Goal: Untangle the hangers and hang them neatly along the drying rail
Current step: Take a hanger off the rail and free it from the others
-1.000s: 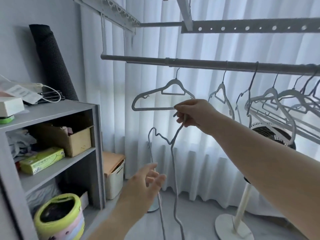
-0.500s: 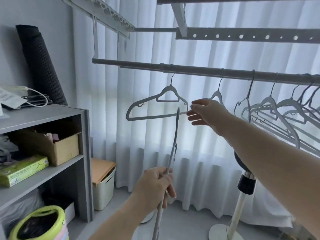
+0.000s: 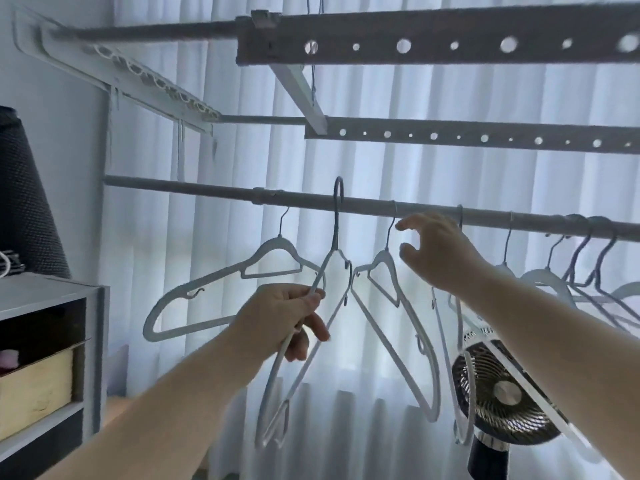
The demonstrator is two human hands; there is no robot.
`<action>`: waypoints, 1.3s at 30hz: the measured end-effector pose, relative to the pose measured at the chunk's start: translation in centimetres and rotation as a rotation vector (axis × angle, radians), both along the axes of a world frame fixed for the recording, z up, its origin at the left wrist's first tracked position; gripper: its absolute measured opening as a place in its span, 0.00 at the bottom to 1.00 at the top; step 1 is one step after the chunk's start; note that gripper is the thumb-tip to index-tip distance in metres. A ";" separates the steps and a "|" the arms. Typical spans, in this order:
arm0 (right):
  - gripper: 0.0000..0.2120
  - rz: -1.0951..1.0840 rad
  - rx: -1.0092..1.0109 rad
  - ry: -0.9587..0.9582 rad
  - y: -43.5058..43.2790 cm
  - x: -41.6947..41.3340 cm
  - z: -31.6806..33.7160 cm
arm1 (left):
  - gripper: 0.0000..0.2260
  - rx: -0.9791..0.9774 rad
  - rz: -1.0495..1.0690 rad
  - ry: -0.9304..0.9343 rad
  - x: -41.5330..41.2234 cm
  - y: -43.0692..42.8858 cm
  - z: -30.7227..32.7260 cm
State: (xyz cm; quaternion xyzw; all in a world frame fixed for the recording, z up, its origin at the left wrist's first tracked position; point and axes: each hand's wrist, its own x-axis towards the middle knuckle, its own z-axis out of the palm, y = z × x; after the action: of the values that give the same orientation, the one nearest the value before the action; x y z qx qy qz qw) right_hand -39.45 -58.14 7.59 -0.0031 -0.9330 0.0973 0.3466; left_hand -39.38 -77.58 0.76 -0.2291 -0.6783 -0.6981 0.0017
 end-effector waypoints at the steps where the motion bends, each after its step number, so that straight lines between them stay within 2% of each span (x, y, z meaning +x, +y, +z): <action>1: 0.19 -0.009 0.023 -0.001 0.5 -0.3 0.3 | 0.07 0.000 0.003 0.012 -0.6 0.5 0.6; 5: 0.20 0.000 0.088 -0.010 2.2 -1.6 0.8 | 0.07 -0.028 0.038 0.049 -2.8 2.8 2.0; 9: 0.21 0.012 0.142 -0.007 3.2 -2.4 0.8 | 0.06 -0.078 0.045 0.005 -3.9 4.7 1.2; 17: 0.23 0.066 0.195 0.029 2.5 -4.3 2.1 | 0.08 -0.234 0.116 0.011 -4.5 4.8 0.2; 19: 0.24 0.066 0.219 0.030 2.0 -4.8 2.3 | 0.08 -0.322 0.206 0.120 -4.6 3.9 0.2; 21: 0.24 0.062 0.236 0.038 1.4 -5.2 2.5 | 0.05 -0.407 0.386 0.309 -4.9 2.7 0.1; 24: 0.24 0.046 0.260 0.035 0.2 -5.9 2.9 | 0.09 -0.360 0.767 0.627 -5.3 0.2 -0.3; 26: 0.24 0.041 0.280 0.038 -0.9 -6.7 3.3 | 0.13 -0.438 0.928 0.874 -5.9 -1.8 -0.2; 27: 0.24 0.041 0.289 0.042 -1.6 -7.2 3.5 | 0.14 -0.515 0.974 0.940 -6.2 -2.7 -0.1; 28: 0.24 0.038 0.294 0.042 -2.4 -7.7 3.6 | 0.14 -0.598 0.998 0.922 -6.6 -3.4 0.0; 31: 0.23 -0.012 0.312 0.015 -4.4 -9.4 3.5 | 0.17 -0.798 0.903 0.582 -7.1 -5.1 0.2; 34: 0.21 -0.086 0.317 -0.016 -5.3 -10.8 3.1 | 0.18 -0.943 0.775 0.419 -8.5 -6.7 -0.9; 37: 0.20 -0.120 0.283 -0.018 -5.0 -11.0 3.1 | 0.08 -0.858 0.629 0.319 -9.3 -7.8 -1.5; 39: 0.19 -0.144 0.267 -0.019 -4.6 -10.9 3.0 | 0.10 -0.812 0.592 0.315 -9.8 -8.1 -1.7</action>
State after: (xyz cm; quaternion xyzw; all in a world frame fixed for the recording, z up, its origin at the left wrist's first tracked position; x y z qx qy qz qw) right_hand -50.34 -62.71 10.61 -0.0248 -0.9382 -0.0527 0.3413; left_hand -49.15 -85.72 -0.95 -0.1122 -0.9214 -0.3060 0.2118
